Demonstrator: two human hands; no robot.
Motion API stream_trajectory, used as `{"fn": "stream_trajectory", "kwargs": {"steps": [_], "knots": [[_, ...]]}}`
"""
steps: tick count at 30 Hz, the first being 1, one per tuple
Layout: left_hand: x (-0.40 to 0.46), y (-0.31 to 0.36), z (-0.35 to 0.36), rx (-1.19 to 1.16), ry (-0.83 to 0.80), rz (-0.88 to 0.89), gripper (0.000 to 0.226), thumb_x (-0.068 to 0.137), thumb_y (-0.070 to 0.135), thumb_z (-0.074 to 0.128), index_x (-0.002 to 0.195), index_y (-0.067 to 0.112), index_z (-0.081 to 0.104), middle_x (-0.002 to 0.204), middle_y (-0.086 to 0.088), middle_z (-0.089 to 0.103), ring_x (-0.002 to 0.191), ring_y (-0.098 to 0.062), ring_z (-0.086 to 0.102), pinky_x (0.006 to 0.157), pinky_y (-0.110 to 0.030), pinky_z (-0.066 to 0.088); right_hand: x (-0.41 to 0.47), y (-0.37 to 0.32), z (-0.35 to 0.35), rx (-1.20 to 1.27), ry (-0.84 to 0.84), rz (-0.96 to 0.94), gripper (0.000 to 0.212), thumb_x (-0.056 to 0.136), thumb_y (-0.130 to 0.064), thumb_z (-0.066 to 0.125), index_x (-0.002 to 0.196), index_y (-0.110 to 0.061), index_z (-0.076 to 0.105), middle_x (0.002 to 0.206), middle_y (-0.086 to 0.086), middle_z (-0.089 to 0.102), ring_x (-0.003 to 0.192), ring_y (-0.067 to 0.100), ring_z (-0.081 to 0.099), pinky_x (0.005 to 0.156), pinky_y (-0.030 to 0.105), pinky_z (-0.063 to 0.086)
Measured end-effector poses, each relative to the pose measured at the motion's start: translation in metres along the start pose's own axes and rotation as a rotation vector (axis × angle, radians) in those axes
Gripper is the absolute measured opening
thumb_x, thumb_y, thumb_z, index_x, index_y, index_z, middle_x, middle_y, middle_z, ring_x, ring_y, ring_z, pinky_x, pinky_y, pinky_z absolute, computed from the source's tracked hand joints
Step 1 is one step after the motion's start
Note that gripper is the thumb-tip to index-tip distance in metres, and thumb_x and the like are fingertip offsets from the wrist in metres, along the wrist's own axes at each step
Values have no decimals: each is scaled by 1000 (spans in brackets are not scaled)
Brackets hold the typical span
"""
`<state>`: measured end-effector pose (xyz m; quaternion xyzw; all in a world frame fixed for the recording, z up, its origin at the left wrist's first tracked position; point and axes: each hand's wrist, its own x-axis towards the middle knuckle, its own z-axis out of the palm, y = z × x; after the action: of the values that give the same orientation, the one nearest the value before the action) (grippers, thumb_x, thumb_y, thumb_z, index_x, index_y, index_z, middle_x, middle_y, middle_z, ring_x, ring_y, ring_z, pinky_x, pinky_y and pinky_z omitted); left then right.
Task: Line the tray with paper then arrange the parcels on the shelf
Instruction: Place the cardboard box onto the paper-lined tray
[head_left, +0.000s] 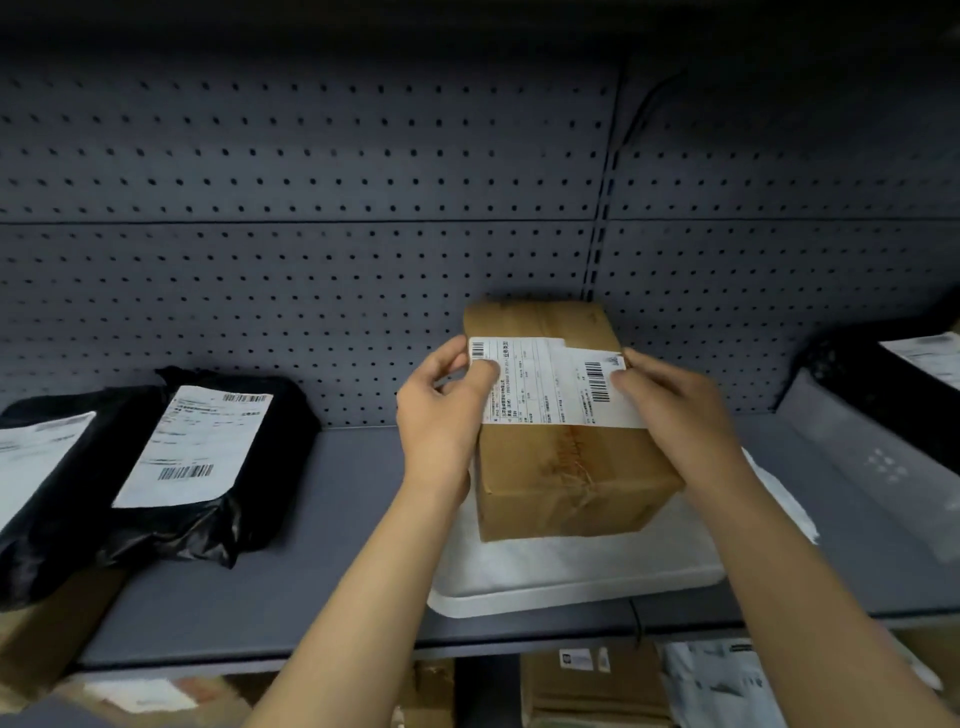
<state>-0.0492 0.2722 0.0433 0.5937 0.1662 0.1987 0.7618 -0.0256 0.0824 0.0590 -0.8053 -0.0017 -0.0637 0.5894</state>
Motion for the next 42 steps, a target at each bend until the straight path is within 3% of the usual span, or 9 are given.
{"fn": "stream_trajectory", "kwargs": {"steps": [5,10,17,20,23,27,30,32,42], "knots": [[-2,-22,17,40,-33,-60,46,84,11,77,128,16,68,72,16,75,83,-19,71,92,-48,61,5,20,-12,-29,8,39,24,96,-28,59,116,-36,70,83,-35,66,76,-15,59,60,10,44],[-1,-43,15,101,-7,-109,48,82,14,79,128,18,68,109,5,79,83,-13,79,83,-39,64,8,44,-8,-100,-54,94,21,97,-26,56,100,-21,76,90,-25,63,76,-14,51,62,9,39],[-3,-58,10,203,-39,-115,51,84,18,81,132,19,65,120,2,75,89,-9,77,74,-20,60,7,59,-5,-128,-119,113,23,98,-27,53,87,-38,70,93,-25,68,86,-7,60,63,16,42],[-2,-55,10,226,-53,-125,51,86,18,80,134,19,63,123,1,71,85,-3,72,62,-8,52,6,57,-5,-156,-128,92,21,98,-28,52,112,-38,65,104,-22,66,91,-3,59,66,13,39],[-4,-52,10,240,-74,-139,51,87,18,79,135,20,61,126,0,66,81,0,68,54,-4,47,6,55,-5,-247,-146,101,45,99,-34,51,144,-34,50,136,-7,59,114,12,55,83,25,42],[-5,-41,5,277,-81,-75,50,86,31,79,132,33,59,132,6,61,98,-3,64,71,-14,47,3,44,-6,-341,-44,-28,53,96,-35,57,147,-35,45,150,-1,51,135,20,48,106,39,43],[-7,-21,-7,309,-64,14,50,88,36,76,137,36,61,132,15,62,111,1,59,84,-14,43,-1,26,1,-184,40,-203,49,95,-33,60,142,-37,50,145,-8,54,134,9,48,105,31,39],[-9,-4,-19,336,-28,59,46,89,37,74,134,38,65,133,18,64,119,-3,58,96,-21,45,-5,13,15,-97,5,-245,48,94,-32,61,141,-37,52,143,-11,56,131,5,50,106,29,39],[-22,70,-150,348,277,181,36,93,20,68,129,28,70,122,8,71,106,-6,66,98,-27,53,-41,-48,137,148,-310,-300,45,94,-22,62,138,-30,56,136,-15,59,122,3,58,95,16,43]]}}
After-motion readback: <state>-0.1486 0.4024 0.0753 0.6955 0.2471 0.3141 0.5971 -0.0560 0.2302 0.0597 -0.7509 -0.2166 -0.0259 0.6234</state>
